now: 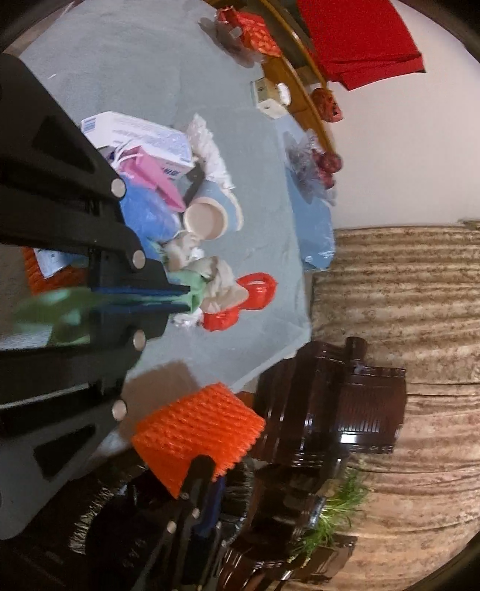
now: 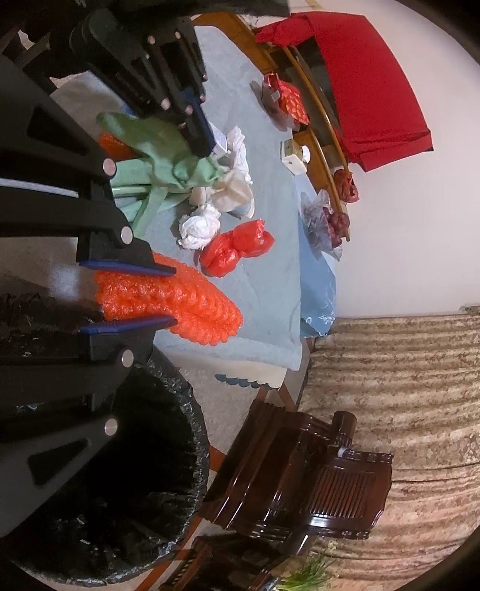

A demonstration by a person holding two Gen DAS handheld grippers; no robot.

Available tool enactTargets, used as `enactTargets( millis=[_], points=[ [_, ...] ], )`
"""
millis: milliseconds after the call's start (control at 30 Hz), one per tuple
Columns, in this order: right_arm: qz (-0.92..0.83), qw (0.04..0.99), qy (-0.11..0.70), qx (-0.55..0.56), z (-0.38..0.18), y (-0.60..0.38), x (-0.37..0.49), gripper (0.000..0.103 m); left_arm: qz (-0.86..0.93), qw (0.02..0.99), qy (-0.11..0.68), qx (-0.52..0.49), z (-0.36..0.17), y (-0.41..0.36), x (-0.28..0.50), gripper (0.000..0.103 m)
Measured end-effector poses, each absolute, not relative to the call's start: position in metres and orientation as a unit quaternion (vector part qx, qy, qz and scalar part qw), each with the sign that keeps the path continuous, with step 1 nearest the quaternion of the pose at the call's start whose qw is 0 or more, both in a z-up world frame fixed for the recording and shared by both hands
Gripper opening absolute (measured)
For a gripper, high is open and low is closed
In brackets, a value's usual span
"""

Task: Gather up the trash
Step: 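Grasp the green rubber gloves with the left gripper while the right gripper holds the scrubber, then carry scrubber and gloves over the bin and open both grippers to drop them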

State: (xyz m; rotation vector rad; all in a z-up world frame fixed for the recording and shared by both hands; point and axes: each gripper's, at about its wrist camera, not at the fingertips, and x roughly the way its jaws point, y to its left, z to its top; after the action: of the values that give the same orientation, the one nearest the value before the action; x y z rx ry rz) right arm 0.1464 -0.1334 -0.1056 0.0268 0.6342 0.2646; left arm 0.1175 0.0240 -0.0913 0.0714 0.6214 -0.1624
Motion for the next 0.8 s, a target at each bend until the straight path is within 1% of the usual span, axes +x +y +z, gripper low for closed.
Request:
enactTargets(
  millis=[67, 100, 133, 200, 233, 467, 633, 767, 800],
  points=[
    [0.131, 0.941, 0.313, 0.012, -0.106, -0.132, 0.147, 0.021, -0.074, 0.948, 0.309, 0.032, -0.093, 0.027, 0.117, 0.024],
    [0.132, 0.940, 0.314, 0.011, -0.106, -0.131, 0.148, 0.021, -0.072, 0.948, 0.308, 0.032, -0.093, 0.029, 0.117, 0.039],
    [0.134, 0.940, 0.315, 0.010, -0.107, -0.130, 0.148, 0.021, -0.067, 0.950, 0.305, 0.033, -0.092, 0.030, 0.115, 0.046],
    [0.136, 0.939, 0.315, 0.008, -0.107, -0.128, 0.147, 0.021, -0.066, 0.950, 0.304, 0.035, -0.091, 0.031, 0.112, 0.047],
    [0.137, 0.939, 0.314, 0.006, -0.107, -0.128, 0.147, 0.021, -0.066, 0.950, 0.303, 0.035, -0.090, 0.031, 0.110, 0.051],
    [0.139, 0.939, 0.313, 0.008, -0.108, -0.130, 0.147, 0.021, -0.086, 0.953, 0.289, 0.028, -0.080, 0.029, 0.097, 0.061],
    [0.136, 0.940, 0.312, 0.011, -0.107, -0.134, 0.146, 0.021, -0.042, 0.948, 0.311, 0.057, -0.092, 0.025, 0.120, 0.061],
    [0.135, 0.939, 0.315, 0.014, -0.109, -0.135, 0.148, 0.021, -0.028, 0.933, 0.357, 0.024, -0.113, 0.038, 0.145, 0.059],
    [0.134, 0.939, 0.316, 0.014, -0.109, -0.137, 0.147, 0.021, -0.029, 0.930, 0.366, 0.020, -0.118, 0.039, 0.149, 0.056]
  ],
)
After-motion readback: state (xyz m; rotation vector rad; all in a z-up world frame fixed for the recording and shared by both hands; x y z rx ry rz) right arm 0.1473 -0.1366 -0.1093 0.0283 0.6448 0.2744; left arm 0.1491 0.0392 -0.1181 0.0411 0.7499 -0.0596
